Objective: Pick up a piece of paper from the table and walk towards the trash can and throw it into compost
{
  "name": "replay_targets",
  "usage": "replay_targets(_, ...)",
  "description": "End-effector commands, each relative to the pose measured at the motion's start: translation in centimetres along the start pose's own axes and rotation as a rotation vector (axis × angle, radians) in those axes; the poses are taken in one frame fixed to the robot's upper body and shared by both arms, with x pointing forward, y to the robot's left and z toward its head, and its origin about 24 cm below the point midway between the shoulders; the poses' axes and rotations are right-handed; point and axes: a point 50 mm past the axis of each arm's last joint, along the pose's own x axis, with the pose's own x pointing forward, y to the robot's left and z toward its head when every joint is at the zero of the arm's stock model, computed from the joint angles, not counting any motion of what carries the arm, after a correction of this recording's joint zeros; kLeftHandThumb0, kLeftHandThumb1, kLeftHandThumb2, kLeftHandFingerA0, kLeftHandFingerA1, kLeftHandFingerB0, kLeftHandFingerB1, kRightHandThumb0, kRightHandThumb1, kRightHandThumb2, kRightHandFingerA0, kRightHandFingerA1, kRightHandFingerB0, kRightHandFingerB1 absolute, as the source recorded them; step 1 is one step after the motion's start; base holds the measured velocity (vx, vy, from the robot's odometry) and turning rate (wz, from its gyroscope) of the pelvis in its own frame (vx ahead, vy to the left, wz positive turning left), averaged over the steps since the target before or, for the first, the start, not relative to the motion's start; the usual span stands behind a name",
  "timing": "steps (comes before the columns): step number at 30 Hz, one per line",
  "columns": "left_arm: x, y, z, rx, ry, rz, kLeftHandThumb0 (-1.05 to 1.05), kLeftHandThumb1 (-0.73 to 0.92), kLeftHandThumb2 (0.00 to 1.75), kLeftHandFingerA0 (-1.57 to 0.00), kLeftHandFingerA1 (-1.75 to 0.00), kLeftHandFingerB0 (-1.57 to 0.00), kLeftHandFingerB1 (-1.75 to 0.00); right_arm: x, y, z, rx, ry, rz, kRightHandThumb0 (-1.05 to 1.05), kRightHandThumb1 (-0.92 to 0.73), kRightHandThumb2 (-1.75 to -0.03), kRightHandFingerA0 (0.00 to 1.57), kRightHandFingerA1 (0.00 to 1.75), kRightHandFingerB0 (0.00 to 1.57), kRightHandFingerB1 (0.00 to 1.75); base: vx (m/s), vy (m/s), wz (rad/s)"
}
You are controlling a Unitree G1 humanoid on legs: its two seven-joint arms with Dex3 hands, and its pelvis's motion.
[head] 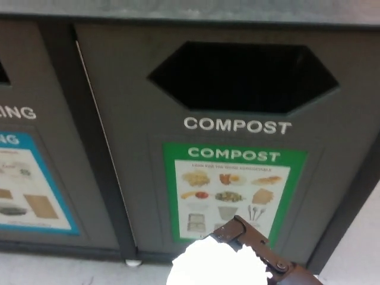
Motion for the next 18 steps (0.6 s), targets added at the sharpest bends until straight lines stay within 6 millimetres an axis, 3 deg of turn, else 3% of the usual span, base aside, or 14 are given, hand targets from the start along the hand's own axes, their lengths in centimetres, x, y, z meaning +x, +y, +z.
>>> replay_targets(1, 0.14, 0.62, 0.76, 0.003, -0.058, 0.007, -0.05, 0.66, 0.81, -0.95, -0.99, -0.87, -0.86, 0.00, 0.03, 0.03, 0.006, -0.001, 0.006, -0.25, -0.54, -1.21, 0.93, 1.75, 0.75, 1.70, 0.23, 0.217, -0.18)
replay_targets(9, 0.02, 0.60, 0.98, 0.030, -0.072, 0.007, -0.06, 0.67, 0.80, -0.96, -0.98, -0.87, -0.84, 0.09, 0.00, 0.09, 0.006, -0.008, 0.002, -0.25, -0.53, -1.21, 0.93, 1.75, 0.76, 1.71, 0.22, 0.153, -0.03)
replay_targets(18, 0.13, 0.57, 0.95, 0.029, -0.069, 0.009, -0.07, 0.67, 0.77, -0.94, -0.96, -0.87, -0.84, 0.21, -0.12, 0.14, 0.000, -0.015, 0.003, -0.24, -0.54, -1.20, 0.92, 1.75, 0.75, 1.71, 0.19, -0.095, 0.06)
